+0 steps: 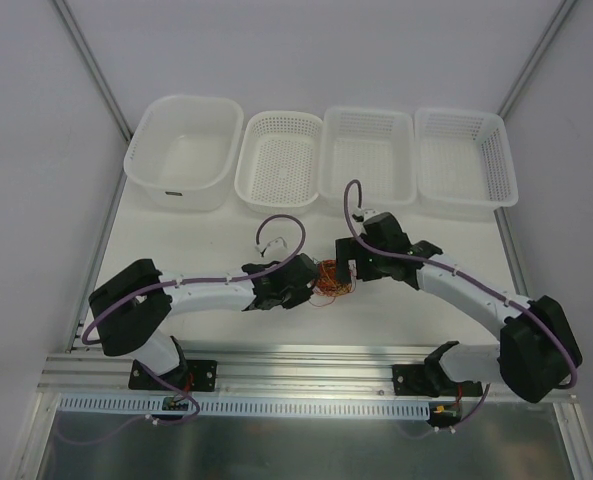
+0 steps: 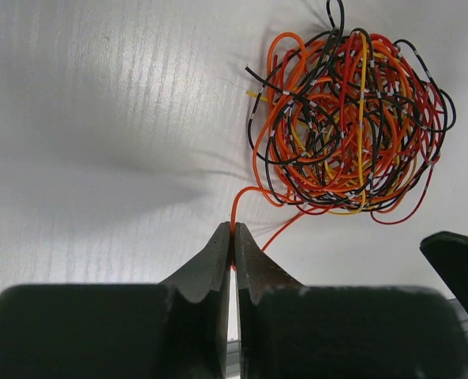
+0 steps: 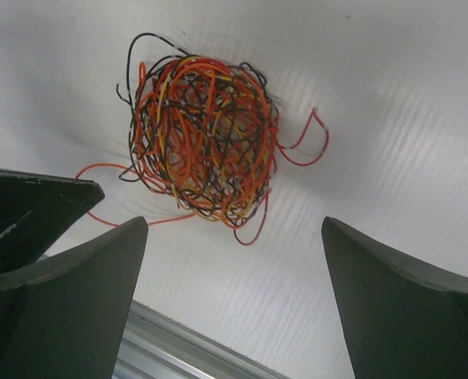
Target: Untangle the cables
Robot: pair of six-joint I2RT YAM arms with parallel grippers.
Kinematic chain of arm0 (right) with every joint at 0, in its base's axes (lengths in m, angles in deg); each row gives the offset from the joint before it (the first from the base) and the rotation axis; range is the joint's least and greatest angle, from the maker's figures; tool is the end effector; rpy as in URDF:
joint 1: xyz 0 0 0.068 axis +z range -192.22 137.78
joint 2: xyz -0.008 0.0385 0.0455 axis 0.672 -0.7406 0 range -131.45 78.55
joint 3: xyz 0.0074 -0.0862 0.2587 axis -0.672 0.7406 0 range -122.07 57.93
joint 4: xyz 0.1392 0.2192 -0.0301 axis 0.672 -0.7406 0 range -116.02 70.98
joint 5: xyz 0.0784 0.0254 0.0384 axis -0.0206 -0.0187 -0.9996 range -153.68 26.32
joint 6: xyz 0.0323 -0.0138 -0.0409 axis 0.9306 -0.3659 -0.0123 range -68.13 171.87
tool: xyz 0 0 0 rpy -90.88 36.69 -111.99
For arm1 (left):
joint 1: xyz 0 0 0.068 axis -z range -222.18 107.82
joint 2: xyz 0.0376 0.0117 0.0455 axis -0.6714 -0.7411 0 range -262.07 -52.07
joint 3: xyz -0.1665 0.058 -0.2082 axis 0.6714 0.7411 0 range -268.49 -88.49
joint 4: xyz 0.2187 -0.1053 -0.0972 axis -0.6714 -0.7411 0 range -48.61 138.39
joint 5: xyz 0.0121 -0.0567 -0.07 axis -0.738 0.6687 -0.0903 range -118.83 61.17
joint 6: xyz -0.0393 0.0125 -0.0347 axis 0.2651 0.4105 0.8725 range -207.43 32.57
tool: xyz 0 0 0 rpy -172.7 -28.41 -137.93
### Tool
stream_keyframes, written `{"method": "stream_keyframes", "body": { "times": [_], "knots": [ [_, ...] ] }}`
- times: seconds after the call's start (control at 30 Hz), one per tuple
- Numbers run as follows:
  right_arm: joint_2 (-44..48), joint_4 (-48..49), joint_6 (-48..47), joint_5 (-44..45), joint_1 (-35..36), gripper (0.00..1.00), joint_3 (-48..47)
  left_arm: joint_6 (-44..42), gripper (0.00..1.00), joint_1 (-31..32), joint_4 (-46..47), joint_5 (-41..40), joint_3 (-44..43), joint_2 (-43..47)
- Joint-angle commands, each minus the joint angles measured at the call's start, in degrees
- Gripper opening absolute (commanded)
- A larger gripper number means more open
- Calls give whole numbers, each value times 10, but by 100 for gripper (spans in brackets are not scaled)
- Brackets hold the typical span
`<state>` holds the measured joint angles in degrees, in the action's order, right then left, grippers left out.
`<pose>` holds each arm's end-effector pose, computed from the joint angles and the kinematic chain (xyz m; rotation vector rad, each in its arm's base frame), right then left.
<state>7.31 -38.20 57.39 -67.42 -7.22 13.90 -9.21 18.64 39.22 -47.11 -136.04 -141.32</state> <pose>0.2083 0.1487 0.2255 -0.6459 2.3301 0.4091 0.1597 -0.2630 0.1757 -0.5247 2.4744 -0.6984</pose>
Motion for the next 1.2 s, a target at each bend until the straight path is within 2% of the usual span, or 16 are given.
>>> {"method": "stream_keyframes", "body": {
  "times": [0.0,0.17,0.23,0.27,0.33,0.37,0.43,0.47,0.57,0.77,0.9,1.03,1.17],
  "knots": [
    [-32,38,11,-9,16,97,-35,-34,0,5,6,-4,-15,16],
    [-99,58,45,15,34,98,-43,-80,0,5,6,-16,-7,44],
    [-124,65,54,34,34,93,-41,-103,0,5,5,-21,-5,64],
    [-131,65,59,54,35,86,-41,-111,0,5,5,-23,-1,70],
    [-144,66,62,64,34,78,-40,-133,0,4,6,-22,3,93],
    [-150,66,63,73,34,68,-40,-142,0,4,4,-22,8,101],
    [-150,61,66,91,34,55,-35,-170,0,3,-1,-25,11,126],
    [-142,57,67,108,34,38,-32,-178,0,1,-15,-25,16,135],
    [-119,30,64,133,27,18,-22,-206,0,-18,-52,-19,24,175],
    [-51,-13,62,154,-24,4,1,-266,0,-118,-120,9,51,277],
    [9,-52,61,148,-77,2,9,-326,0,-179,-169,8,41,347],
    [73,-84,55,135,-128,1,3,-371,0,-230,-230,9,-2,382],
    [109,-123,48,128,-151,1,-15,-413,0,-280,-274,-7,-52,403]
  ]
}}
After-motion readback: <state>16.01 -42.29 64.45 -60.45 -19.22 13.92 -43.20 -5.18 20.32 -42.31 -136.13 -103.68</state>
